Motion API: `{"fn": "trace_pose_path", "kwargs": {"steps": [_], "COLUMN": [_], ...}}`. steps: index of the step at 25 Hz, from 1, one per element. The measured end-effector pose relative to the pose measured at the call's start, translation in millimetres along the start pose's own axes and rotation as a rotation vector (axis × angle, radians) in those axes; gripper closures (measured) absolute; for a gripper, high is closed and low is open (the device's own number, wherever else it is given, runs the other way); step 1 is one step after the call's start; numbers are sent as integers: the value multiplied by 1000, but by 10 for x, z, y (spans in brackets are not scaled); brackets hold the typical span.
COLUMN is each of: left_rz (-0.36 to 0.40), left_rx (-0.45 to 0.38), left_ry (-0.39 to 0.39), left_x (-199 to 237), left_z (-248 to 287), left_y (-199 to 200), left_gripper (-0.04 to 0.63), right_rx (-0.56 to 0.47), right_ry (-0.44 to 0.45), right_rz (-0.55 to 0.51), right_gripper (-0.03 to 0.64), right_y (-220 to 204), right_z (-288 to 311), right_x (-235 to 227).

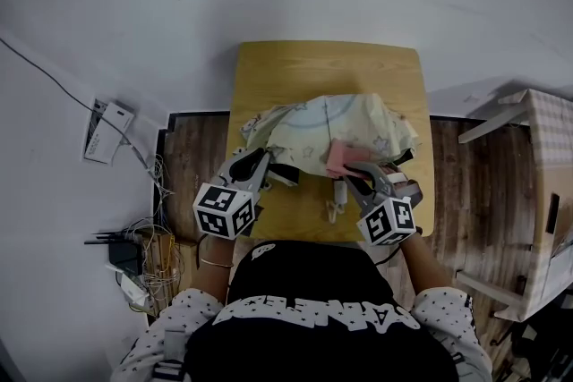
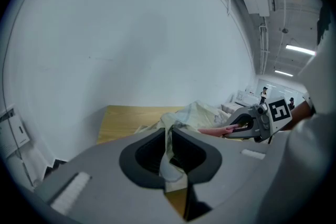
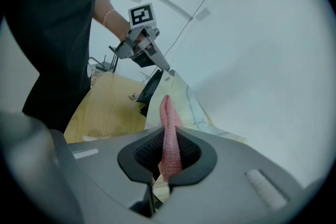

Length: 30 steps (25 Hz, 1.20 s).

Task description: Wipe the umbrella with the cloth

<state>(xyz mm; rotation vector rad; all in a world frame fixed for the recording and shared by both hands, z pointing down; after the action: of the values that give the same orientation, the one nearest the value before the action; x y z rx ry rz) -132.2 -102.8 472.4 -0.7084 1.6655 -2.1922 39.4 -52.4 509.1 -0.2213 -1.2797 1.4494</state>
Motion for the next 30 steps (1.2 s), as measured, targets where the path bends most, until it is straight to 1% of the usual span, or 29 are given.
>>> {"fn": "trace_pose_path", "kwargs": {"steps": [4,5,7,9,10,11,13,15,17,19,22,25,26,28,30], "left_rz": [31,46,99,156,171,178,180,191,211,207,191,201,204,222,248], "left_rx": [-68,-83,-118,-162,-182,-199,-218,-214,-207,-205,-192,-180,-169,-140,-122], "left_ry": [28,31,42,47,40,24,-23,-91,-164,-225,-299,-370,-395,-439,-460], "left_x": [-86,-122,-204,-320,-395,-479,-654,-856,-1058,-1184,-1277,-1355,-1392,-1465,-1497], "left_z": [-20,-18,-16,-15,-10,1,39,73,105,153,203,262,268,259,272], "left_y": [202,252,357,471,522,563,607,586,542,499,446,441,428,354,295], "left_gripper": [546,540,508,497,481,469,460,462,460,460,462,462,462,460,460], "right_rx": [-119,-154,-237,-331,-370,-391,-390,-397,-390,-367,-322,-272,-258,-237,-231], "right_ry": [-97,-124,-187,-276,-326,-382,-497,-597,-670,-708,-747,-826,-839,-837,-826], "right_rz": [83,105,135,143,161,203,306,346,376,415,436,464,468,458,442], "right_gripper": [583,583,583,583,583,583,583,583,583,583,583,583,583,583,583], "right_y": [180,240,383,528,573,576,500,453,399,344,340,334,341,362,377], "right_z": [-130,-175,-295,-465,-557,-647,-804,-941,-1053,-1108,-1182,-1310,-1341,-1383,-1400], "right_x": [-241,-310,-456,-625,-713,-800,-975,-1128,-1209,-1232,-1196,-1193,-1166,-1064,-993]}}
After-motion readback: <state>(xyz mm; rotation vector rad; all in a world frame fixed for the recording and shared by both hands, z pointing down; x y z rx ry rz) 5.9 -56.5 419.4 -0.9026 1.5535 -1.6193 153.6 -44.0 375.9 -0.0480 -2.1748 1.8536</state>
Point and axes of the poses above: the fingertips, and each gripper's own axes: z forward along the fingers, x to its left, y out of its top, the point moved 1 cm from there along -z, backward along the fingers, and after that the axes turned 14 degrees about -x, right-handed, at the moved point
